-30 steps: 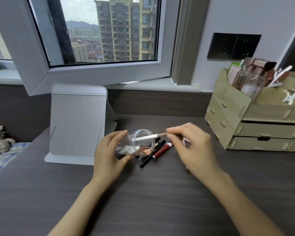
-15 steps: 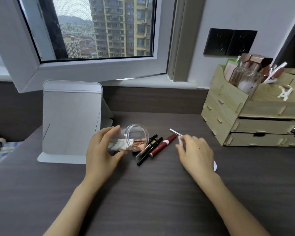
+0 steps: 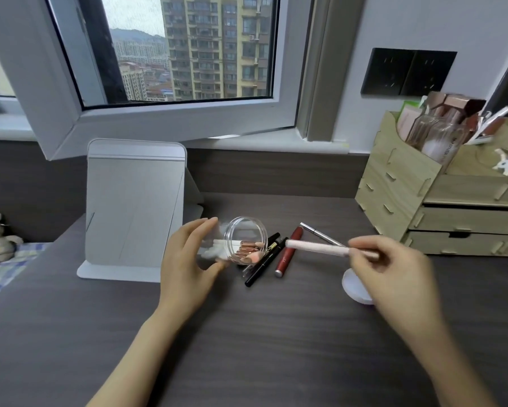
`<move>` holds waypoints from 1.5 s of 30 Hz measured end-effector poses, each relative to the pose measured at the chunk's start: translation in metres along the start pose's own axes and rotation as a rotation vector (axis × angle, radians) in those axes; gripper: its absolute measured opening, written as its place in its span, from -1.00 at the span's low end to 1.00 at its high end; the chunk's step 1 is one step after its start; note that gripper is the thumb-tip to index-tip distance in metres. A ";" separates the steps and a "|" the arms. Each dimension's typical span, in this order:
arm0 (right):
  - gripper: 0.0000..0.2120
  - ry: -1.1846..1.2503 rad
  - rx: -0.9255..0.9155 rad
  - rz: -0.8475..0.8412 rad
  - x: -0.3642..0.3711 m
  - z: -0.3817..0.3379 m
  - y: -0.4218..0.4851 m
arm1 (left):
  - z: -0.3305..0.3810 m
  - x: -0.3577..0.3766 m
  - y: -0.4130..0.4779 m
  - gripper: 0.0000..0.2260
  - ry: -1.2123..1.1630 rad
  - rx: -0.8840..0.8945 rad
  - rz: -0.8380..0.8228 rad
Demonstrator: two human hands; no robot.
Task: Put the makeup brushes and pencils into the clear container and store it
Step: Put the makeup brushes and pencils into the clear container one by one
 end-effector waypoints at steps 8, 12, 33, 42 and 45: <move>-0.75 0.219 -0.333 -0.054 0.020 -0.045 -0.013 | 0.000 0.003 -0.002 -0.31 -0.023 0.048 -0.023; -0.78 -0.047 -0.500 -0.012 0.067 -0.047 -0.002 | 0.002 0.003 -0.003 -0.36 -0.044 0.072 -0.030; -0.86 -0.879 -0.815 -0.291 0.119 0.049 0.043 | -0.001 0.000 0.000 -0.34 -0.047 -0.036 -0.027; -0.78 -0.716 -0.887 -0.180 0.091 0.039 0.044 | 0.001 -0.001 0.000 -0.35 -0.062 -0.025 -0.019; -0.90 -0.145 -0.568 -0.015 0.052 0.019 0.027 | 0.001 -0.001 0.001 -0.35 -0.069 -0.016 -0.015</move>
Point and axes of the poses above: each hand's wrist, its own y-axis towards the middle knuckle, its own x-axis out of the palm, z = x × y, the point moved 1 cm from there along y, towards the middle knuckle, and after that the axes turned 9 degrees about -z, right-handed, at the moved point
